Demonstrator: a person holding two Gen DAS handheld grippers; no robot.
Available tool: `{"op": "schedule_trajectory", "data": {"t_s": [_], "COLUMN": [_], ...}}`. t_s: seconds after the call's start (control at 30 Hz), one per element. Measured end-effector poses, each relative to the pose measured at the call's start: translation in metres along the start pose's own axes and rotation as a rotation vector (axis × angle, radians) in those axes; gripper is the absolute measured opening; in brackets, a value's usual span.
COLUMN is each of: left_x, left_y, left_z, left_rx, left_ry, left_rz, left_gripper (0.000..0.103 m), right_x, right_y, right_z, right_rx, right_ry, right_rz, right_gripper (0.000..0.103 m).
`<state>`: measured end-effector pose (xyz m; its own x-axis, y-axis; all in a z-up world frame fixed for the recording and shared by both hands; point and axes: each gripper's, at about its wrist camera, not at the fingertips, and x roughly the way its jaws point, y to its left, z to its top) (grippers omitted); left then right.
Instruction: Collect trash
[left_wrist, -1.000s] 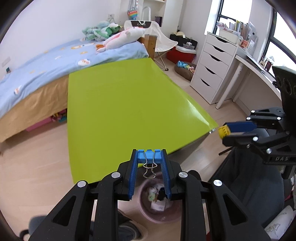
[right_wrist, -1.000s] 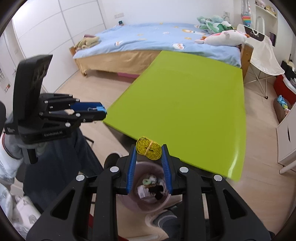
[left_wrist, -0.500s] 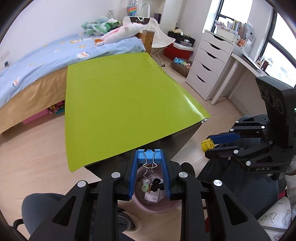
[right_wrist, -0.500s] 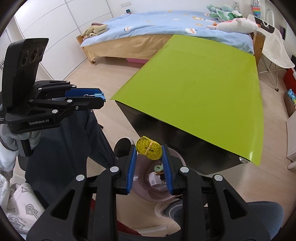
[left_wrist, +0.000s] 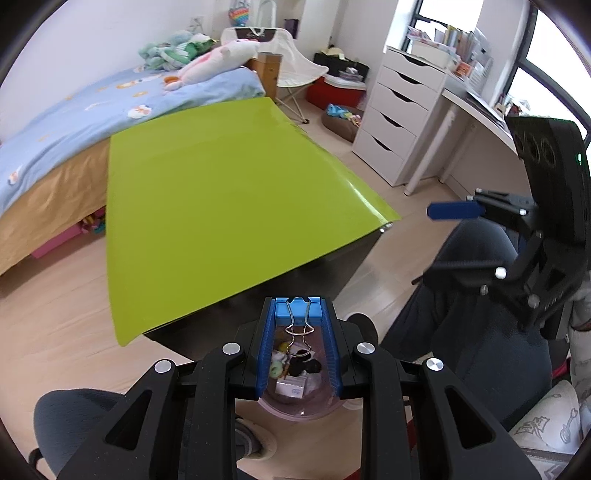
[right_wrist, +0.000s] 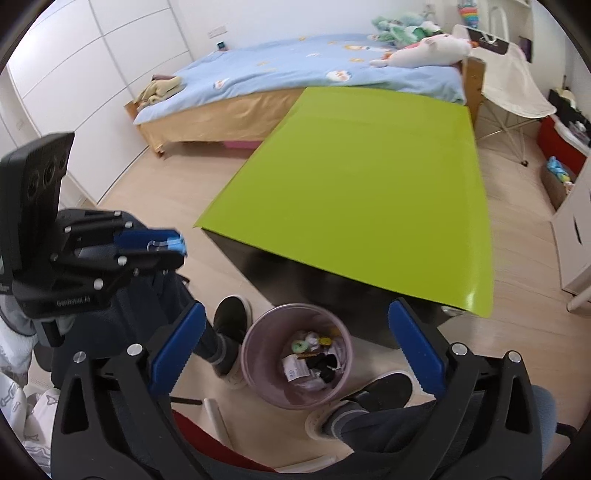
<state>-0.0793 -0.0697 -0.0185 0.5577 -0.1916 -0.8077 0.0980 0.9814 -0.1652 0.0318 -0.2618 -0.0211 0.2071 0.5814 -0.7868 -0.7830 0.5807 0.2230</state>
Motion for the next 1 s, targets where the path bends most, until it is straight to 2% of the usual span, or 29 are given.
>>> {"op": "schedule_trajectory", "data": {"t_s": [0.2, 0.27, 0.3, 0.37, 0.4, 0.43, 0.53, 0.6, 1.0], "left_x": [0.005, 0.007, 0.008, 0.009, 0.010, 0.010, 0.010, 0.010, 0.007], "left_y": [-0.009, -0.009, -0.009, -0.008, -0.006, -0.004, -0.001, 0.002, 0.013], "left_z": [0.002, 0.002, 0.002, 0.002, 0.002, 0.001, 0.001, 0.000, 0.004], "left_rx": [0.030, 0.033, 0.031, 0.022, 0.014, 0.005, -0.012, -0.025, -0.067], "left_ry": [0.014, 0.020, 0.019, 0.019, 0.015, 0.012, 0.011, 0.008, -0.009], "left_rz": [-0.027, -0.033, -0.032, -0.037, -0.034, -0.035, -0.033, -0.032, 0.003], "left_gripper": [0.027, 0.039, 0.054, 0.065, 0.077, 0.083, 0.092, 0.095, 0.096], "right_x": [-0.010, -0.011, -0.011, -0.010, -0.010, -0.009, -0.009, -0.008, -0.007], "right_y": [-0.012, -0.015, -0.014, -0.015, -0.015, -0.015, -0.014, -0.014, -0.011], "right_z": [-0.003, -0.003, -0.003, -0.004, -0.004, -0.004, -0.004, -0.004, 0.003], "right_rx": [0.032, 0.040, 0.043, 0.046, 0.047, 0.046, 0.048, 0.047, 0.048], "right_ry": [-0.020, -0.024, -0.024, -0.024, -0.022, -0.022, -0.021, -0.021, -0.030], "right_rz": [-0.008, -0.003, -0.002, 0.002, 0.005, 0.006, 0.011, 0.007, -0.045], "right_gripper": [0.098, 0.098, 0.099, 0.099, 0.100, 0.100, 0.100, 0.100, 0.100]}}
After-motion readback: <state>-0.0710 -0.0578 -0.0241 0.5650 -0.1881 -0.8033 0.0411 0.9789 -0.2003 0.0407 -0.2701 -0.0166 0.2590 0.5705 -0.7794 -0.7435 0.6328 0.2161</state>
